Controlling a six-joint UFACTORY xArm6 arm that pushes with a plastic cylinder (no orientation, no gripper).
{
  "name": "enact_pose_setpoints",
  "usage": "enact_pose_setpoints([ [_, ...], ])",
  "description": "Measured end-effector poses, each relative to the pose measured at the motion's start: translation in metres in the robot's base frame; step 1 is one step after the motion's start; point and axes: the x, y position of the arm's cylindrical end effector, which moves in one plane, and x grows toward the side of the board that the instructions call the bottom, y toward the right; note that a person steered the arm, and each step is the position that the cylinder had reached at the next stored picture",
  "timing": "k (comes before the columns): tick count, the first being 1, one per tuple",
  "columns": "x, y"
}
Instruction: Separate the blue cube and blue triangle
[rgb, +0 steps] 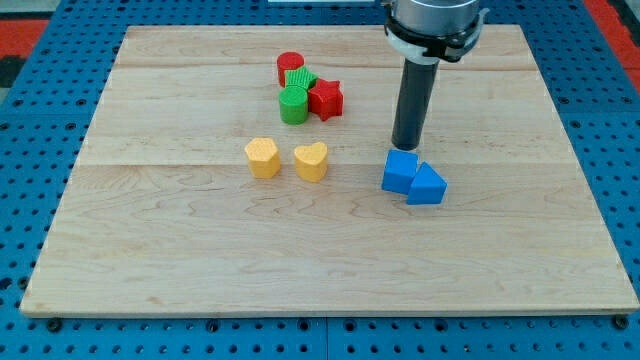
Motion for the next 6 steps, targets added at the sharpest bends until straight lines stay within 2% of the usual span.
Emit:
enact_pose_setpoints([
  [4, 0.000, 0.010],
  [6, 0.008, 0.051],
])
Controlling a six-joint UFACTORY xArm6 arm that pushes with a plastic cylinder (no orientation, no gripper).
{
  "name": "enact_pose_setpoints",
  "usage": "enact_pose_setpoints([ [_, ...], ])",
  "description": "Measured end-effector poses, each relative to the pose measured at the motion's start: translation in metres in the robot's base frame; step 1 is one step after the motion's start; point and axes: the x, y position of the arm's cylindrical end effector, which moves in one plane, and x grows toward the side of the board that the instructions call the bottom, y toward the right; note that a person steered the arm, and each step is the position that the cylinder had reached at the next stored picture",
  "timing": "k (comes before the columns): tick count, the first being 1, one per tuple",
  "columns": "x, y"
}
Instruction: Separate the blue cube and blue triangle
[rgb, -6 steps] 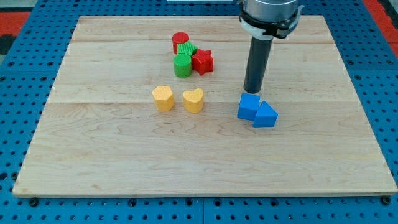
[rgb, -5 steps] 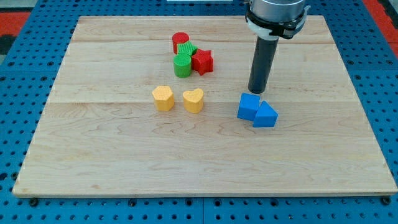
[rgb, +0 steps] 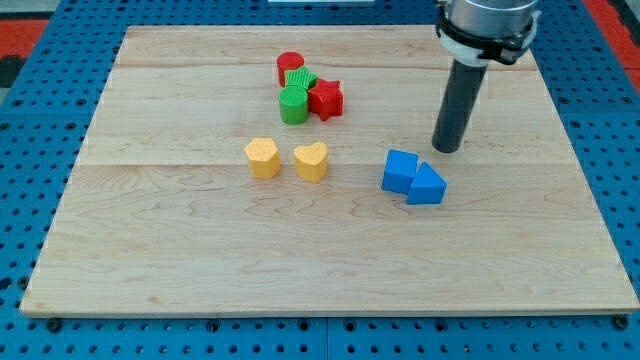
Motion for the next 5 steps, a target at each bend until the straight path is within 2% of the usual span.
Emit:
enact_pose_setpoints([
  [1, 0.038, 0.058],
  [2, 0.073, 0.079],
  [4, 0.080, 0.009],
  [5, 0.079, 0.003],
])
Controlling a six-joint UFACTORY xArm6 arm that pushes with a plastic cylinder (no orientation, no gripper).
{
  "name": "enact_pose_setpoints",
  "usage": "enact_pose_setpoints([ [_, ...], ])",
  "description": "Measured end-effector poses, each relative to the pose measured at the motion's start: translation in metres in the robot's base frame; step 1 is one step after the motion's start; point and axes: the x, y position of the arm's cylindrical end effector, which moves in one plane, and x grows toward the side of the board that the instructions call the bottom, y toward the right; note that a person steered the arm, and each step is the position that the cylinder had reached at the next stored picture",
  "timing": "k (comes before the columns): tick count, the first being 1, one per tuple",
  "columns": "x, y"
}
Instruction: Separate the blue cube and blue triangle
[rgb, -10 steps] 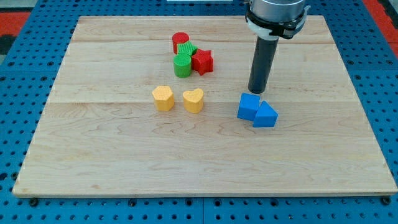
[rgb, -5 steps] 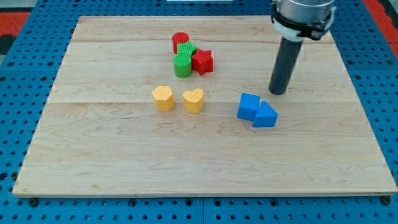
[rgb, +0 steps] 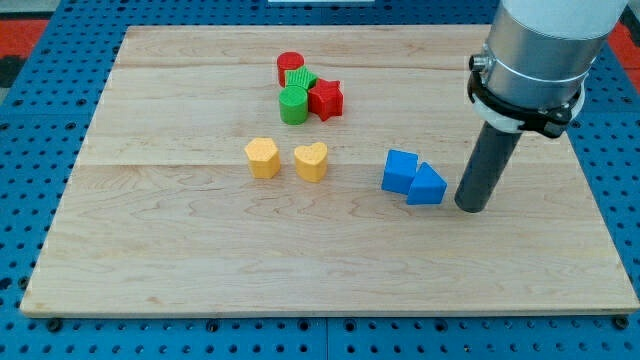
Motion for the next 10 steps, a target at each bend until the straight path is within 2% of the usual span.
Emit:
enact_pose_setpoints([
  [1, 0.000, 0.017],
  [2, 0.014, 0.071],
  [3, 0.022, 0.034],
  [5, -0.015, -0.069],
  [7, -0.015, -0.069],
  [9, -0.074, -0.010],
  [10, -0.073, -0.001],
])
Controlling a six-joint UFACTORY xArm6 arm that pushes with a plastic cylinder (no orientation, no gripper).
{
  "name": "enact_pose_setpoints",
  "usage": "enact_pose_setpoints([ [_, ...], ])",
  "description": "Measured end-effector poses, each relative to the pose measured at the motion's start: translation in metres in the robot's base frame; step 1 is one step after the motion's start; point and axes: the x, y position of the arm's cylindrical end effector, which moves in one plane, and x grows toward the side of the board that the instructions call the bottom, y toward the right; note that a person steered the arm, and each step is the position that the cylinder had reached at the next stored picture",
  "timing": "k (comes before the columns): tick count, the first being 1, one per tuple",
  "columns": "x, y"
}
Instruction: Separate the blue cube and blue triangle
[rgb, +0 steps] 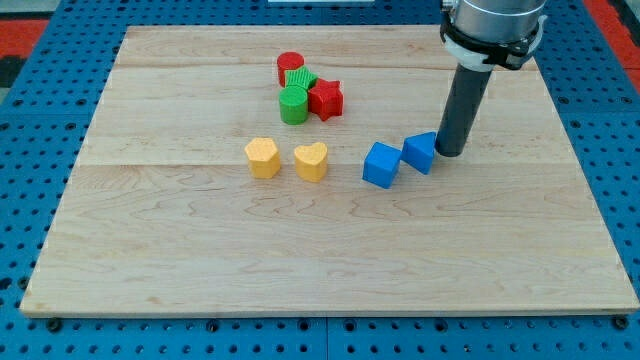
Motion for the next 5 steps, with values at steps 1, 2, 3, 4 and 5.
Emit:
enact_pose_setpoints([
  [1, 0.035, -0.008],
  [2, 0.053, -0.037],
  [3, 0.051, -0.084],
  [4, 0.052, -0.096],
  [5, 0.052, -0.089],
])
